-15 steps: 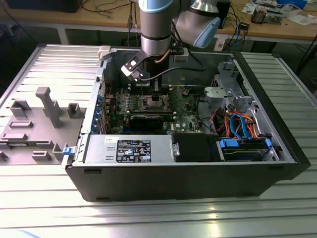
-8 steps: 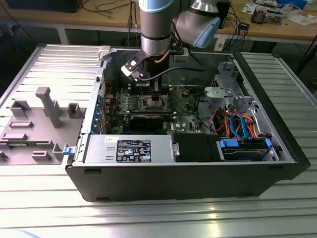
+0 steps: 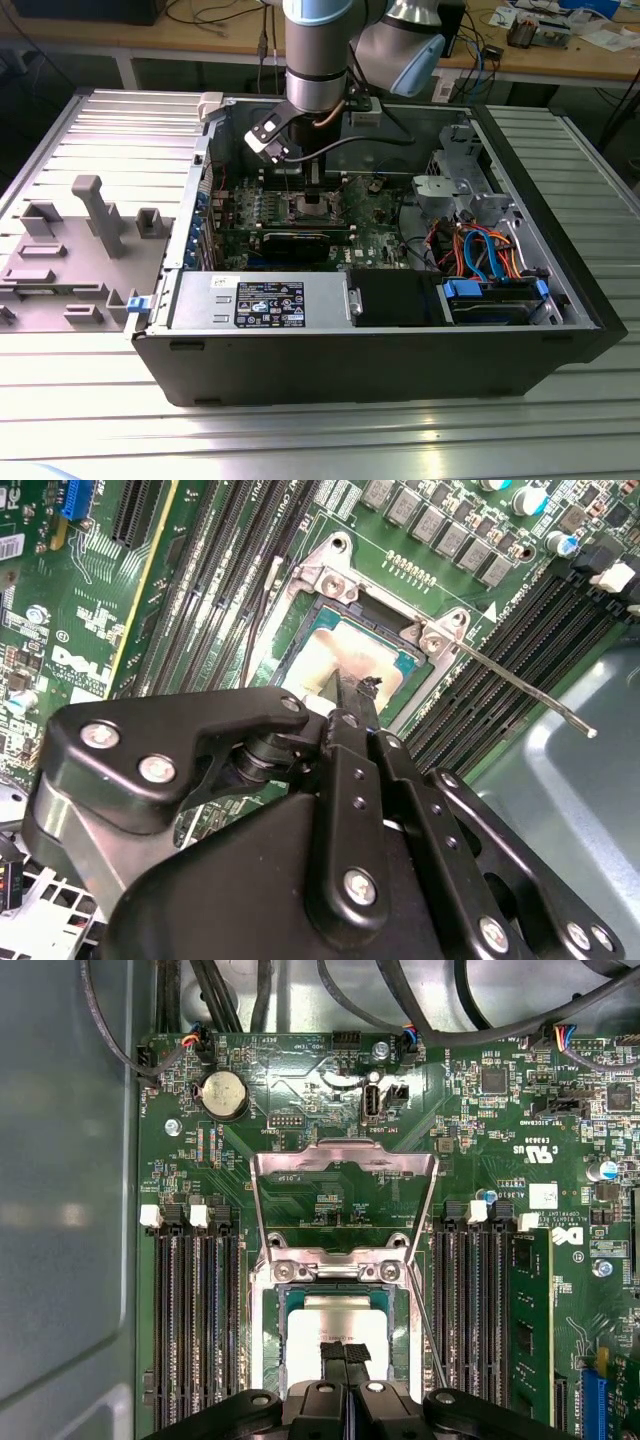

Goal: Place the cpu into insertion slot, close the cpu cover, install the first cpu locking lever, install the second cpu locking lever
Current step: 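Close the cpu cover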

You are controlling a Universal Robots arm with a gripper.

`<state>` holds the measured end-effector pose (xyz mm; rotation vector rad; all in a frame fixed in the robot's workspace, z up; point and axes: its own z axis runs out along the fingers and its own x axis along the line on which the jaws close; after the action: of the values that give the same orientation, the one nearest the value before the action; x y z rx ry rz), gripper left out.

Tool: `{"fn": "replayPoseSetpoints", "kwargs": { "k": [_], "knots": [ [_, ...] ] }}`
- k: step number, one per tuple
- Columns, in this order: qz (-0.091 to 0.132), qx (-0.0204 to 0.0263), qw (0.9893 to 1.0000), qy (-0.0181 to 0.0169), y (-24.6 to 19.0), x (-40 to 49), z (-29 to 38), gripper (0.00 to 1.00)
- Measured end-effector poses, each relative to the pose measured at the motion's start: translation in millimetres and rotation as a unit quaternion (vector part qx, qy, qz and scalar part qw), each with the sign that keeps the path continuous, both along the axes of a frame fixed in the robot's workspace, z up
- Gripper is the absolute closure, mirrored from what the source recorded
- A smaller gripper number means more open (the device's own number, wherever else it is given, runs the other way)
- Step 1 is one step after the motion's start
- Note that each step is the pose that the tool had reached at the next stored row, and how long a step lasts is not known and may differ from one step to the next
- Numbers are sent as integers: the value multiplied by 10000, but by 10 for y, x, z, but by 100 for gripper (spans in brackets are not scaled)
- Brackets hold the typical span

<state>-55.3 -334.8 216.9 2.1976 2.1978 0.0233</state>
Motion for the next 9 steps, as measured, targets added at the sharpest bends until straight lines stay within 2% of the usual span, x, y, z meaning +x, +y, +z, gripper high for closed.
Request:
{"fn": "replayPoseSetpoints", "kwargs": {
  "k": [9],
  "knots": [
    [0, 4, 10000, 0, 0, 0, 31, 89]
  ]
}}
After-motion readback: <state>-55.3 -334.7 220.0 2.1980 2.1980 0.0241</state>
